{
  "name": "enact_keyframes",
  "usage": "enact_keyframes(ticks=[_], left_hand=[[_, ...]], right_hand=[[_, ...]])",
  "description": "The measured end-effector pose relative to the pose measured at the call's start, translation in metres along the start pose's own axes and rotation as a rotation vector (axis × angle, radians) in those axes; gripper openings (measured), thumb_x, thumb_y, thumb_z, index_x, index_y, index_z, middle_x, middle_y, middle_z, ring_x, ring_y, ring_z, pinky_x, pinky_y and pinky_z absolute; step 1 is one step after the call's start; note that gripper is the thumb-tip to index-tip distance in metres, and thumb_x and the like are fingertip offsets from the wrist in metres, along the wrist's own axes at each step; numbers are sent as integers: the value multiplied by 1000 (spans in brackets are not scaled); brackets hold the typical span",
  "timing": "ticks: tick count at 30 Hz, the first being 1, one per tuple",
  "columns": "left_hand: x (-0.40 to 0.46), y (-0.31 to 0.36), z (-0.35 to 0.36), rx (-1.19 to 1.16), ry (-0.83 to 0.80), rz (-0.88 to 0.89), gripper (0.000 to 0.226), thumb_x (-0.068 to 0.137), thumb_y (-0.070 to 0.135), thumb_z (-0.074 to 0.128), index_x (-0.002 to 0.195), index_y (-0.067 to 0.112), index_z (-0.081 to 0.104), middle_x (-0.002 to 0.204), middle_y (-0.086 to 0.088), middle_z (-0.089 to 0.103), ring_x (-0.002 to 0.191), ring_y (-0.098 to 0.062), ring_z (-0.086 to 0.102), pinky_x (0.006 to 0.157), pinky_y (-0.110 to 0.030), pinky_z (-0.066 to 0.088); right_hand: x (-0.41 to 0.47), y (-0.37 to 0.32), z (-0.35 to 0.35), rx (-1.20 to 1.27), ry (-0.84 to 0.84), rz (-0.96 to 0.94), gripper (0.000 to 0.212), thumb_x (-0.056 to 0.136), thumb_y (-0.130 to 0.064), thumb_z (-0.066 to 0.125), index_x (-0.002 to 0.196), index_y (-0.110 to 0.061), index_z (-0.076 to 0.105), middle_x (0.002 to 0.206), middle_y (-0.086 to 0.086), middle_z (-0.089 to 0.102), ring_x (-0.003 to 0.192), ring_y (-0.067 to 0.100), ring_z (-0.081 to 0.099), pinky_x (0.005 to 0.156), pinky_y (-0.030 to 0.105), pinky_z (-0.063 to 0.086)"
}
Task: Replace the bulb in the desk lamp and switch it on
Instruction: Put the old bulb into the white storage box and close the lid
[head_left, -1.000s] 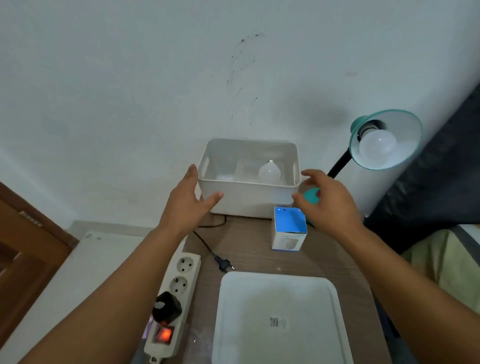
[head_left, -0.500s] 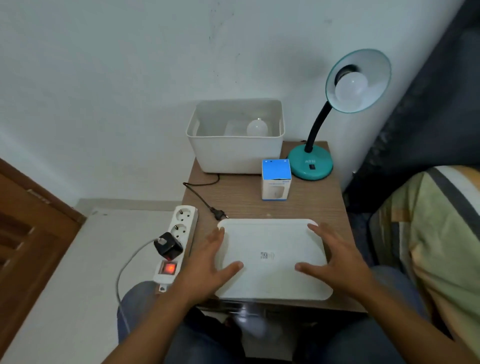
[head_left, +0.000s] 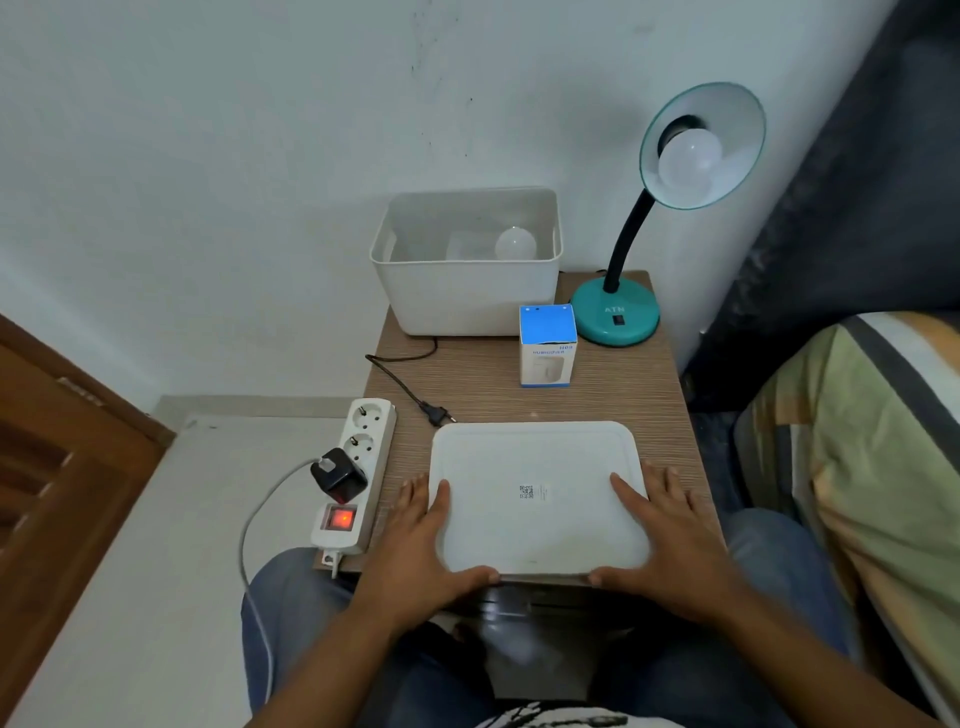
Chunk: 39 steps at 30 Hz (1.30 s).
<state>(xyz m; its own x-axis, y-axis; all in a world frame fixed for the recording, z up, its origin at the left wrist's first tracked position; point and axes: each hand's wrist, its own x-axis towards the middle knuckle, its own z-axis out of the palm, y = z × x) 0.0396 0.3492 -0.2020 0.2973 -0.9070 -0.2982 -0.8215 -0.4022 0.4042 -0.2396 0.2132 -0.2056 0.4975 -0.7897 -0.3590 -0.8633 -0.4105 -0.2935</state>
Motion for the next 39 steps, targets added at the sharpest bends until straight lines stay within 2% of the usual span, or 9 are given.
enact_keyframes(ticks=[3,8,11,14,22,28,34,36,39], left_hand=[[-1,-1,1,11,6,16,129,65,88,57,159,28,-8,166,3,-15,152,-15,-18,119,-33,-4],[-2,-1,2,-33,21,-1,130,63,84,65,160,30,-2,167,2,-13,152,-13,-17,122,-35,-2],[-5,2,2,-69,29,0,129,64,80,69,160,28,-1,167,3,-10,153,-13,-13,119,-29,-3],[-9,3,1,-113,51,7,129,64,78,71,160,29,0,168,4,-8,153,-11,-11,117,-26,-3],[-1,19,-33,-172,180,52,131,61,77,75,160,28,6,167,7,-5,153,-8,-7,120,-26,5],[25,29,-81,-186,312,107,130,58,78,75,160,31,11,160,21,-11,153,-8,5,122,-35,21],[69,36,-138,-135,388,137,126,63,77,73,159,34,3,155,23,-15,152,-8,2,120,-36,15],[88,35,-156,-128,394,140,126,63,79,72,159,35,2,161,20,-12,153,-12,6,122,-42,20],[120,32,-184,-115,397,161,128,61,80,71,159,32,4,167,14,-5,153,-13,9,122,-42,23]], right_hand=[[-2,1,4,-43,3,-14,132,43,-104,30,147,-43,-23,160,2,-27,145,21,-29,115,39,-18],[-5,-2,4,-3,23,-22,128,50,-101,36,151,-40,-13,161,0,-22,144,15,-30,107,32,-27],[-7,-1,4,40,32,-33,128,50,-99,40,152,-39,-8,162,-1,-19,144,13,-29,107,28,-27],[-10,0,1,106,37,-44,129,49,-98,45,151,-41,-10,161,-4,-20,143,10,-30,110,29,-22],[-2,-6,-41,215,115,-91,119,48,-93,55,137,-59,-17,157,-16,-29,141,3,-28,119,39,6],[28,-20,-88,219,264,-180,128,53,-92,53,146,-47,-23,155,-21,-31,147,9,-20,116,38,9],[77,-45,-140,228,338,-222,134,49,-97,47,149,-40,-23,160,-14,-24,147,7,-20,122,45,9],[96,-53,-156,241,353,-231,137,49,-97,50,151,-36,-19,161,-12,-22,147,6,-18,122,45,12],[126,-64,-174,249,379,-214,136,49,-92,51,152,-36,-16,161,-14,-21,148,7,-14,121,45,15]])
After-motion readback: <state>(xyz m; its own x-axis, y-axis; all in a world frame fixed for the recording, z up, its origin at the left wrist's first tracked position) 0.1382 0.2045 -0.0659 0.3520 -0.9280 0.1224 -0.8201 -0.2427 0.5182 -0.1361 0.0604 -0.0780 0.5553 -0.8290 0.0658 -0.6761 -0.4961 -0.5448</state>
